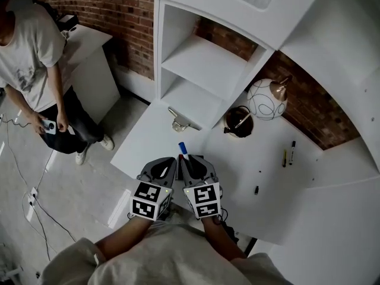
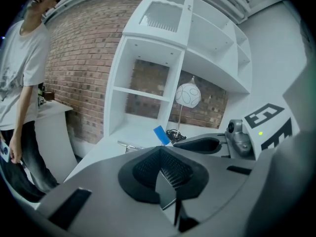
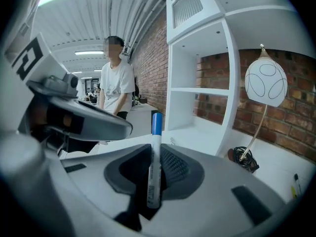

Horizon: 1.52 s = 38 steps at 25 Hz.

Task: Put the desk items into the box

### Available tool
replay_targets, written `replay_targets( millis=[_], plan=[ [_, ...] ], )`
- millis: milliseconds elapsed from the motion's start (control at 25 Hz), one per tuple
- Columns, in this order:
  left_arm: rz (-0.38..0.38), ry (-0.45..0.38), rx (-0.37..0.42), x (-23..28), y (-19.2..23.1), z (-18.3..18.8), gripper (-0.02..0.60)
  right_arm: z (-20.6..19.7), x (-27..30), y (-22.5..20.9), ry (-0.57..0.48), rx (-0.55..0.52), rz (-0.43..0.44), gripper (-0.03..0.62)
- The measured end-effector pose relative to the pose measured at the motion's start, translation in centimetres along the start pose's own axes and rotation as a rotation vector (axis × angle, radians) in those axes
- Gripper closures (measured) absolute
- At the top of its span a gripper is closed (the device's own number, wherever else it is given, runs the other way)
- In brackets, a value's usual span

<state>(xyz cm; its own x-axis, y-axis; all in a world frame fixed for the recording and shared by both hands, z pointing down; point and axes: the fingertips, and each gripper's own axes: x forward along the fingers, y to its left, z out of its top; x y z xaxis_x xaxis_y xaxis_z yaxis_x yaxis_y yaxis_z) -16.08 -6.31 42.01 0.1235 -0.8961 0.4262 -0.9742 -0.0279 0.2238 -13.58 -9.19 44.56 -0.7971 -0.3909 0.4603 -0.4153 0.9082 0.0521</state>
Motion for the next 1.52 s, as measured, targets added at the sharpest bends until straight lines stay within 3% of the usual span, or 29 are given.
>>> replay_targets(
  millis=[320, 800, 1040, 1160, 1520],
  plan=[
    [-0.007, -0.007, 0.012, 0.5, -0.3, 0.5, 0.575, -1.7, 0.2, -0.4, 0.119, 0.044, 0.040, 0.519],
    [-0.011, -0.001, 0.013, 0.5, -0.7, 0.2, 0.575, -2.3, -0.4, -0.6, 0.133, 0.086, 0.047, 0.518],
    [-0.037, -0.004, 0.033, 0.7, -1.8, 0.3, 0.575, -2.0, -1.8, -1.5, 0.098, 0.112, 0.000, 0.520],
    [-0.064, 0.000, 0.046, 1.1, -3.1, 0.3, 0.575, -2.5, -3.0, -2.3, 0.098, 0.135, -0.031, 0.551],
    [-0.207, 0.009, 0.122, 2.8, -9.1, 0.9, 0.575, -4.3, -8.5, -7.0, 0.072, 0.224, -0.230, 0.577]
  ],
)
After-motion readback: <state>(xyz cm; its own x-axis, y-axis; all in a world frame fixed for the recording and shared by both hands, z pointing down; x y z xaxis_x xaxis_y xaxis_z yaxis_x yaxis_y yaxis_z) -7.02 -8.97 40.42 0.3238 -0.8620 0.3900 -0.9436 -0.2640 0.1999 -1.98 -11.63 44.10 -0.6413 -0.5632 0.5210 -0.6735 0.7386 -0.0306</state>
